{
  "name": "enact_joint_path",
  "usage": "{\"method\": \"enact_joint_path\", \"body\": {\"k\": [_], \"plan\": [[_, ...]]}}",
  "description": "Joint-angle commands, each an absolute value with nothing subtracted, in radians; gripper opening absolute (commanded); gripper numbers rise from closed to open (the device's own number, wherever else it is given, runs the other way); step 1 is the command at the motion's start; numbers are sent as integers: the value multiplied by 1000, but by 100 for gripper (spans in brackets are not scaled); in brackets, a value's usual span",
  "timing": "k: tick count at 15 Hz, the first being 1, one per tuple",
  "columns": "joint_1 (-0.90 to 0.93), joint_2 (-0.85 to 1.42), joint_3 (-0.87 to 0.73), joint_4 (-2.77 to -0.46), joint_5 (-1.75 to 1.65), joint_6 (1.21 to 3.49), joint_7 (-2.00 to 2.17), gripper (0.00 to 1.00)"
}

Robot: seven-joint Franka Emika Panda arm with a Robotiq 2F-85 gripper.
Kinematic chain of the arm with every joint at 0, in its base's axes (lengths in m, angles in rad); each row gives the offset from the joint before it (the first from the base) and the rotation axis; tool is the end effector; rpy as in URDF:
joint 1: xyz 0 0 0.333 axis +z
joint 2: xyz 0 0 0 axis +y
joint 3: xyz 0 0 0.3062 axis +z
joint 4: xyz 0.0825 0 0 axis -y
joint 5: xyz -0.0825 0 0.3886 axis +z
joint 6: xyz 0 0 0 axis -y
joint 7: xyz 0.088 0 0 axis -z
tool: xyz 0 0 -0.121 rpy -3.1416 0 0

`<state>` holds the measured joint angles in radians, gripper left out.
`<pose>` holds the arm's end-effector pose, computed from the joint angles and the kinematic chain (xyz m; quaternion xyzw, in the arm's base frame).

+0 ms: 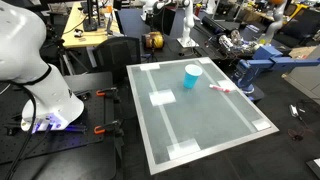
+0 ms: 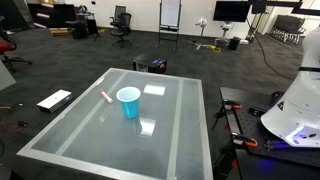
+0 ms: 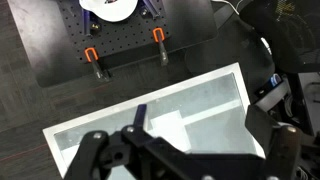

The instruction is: Pick up the marker from the table and put it in the cup

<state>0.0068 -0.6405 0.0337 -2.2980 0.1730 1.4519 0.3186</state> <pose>0.3380 0.0381 0.5413 -0.9818 0.1404 0.1142 0.0573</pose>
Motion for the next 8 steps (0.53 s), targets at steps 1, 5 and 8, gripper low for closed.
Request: {"method": "enact_joint_path", "body": {"k": [1,5,8], "plan": [[-18,-640,51,-2295,181,1447,308,100],[-18,-640,51,-2295,181,1447,308,100],[-17,-635,58,-2290,189,1473,317,100]]}}
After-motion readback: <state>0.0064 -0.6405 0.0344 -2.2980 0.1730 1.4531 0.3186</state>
